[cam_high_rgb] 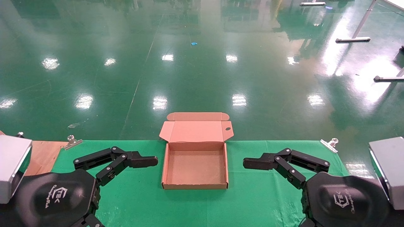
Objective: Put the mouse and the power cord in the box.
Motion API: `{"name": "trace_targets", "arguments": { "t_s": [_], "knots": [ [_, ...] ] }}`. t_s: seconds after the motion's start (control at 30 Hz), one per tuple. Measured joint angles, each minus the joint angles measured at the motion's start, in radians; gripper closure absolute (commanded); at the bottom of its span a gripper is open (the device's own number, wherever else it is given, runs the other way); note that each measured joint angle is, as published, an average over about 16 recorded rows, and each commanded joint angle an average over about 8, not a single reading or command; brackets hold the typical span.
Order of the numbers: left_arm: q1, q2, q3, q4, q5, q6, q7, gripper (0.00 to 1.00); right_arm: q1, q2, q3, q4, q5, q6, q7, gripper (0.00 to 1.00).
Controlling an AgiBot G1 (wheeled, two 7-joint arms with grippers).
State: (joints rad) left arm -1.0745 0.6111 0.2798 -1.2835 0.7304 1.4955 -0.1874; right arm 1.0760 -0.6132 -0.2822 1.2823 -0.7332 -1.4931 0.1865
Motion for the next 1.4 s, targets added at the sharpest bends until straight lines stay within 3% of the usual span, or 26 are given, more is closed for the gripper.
{"name": "trace_targets", "arguments": {
  "t_s": [1.1,1.4],
  "knots": [
    [0.001,0.001,0.001,0.001,0.001,0.0,0.0,0.0,-0.001,0.0,-0.002,-0.001,-0.002,-0.001,0.001,0.0],
    [-0.016,0.015,0.037,0.064,0.078,0.007,0.019,0.0,0.038,-0.013,-0.054,-0.014,-0.135,-0.008,-0.027,0.0]
  ]
}}
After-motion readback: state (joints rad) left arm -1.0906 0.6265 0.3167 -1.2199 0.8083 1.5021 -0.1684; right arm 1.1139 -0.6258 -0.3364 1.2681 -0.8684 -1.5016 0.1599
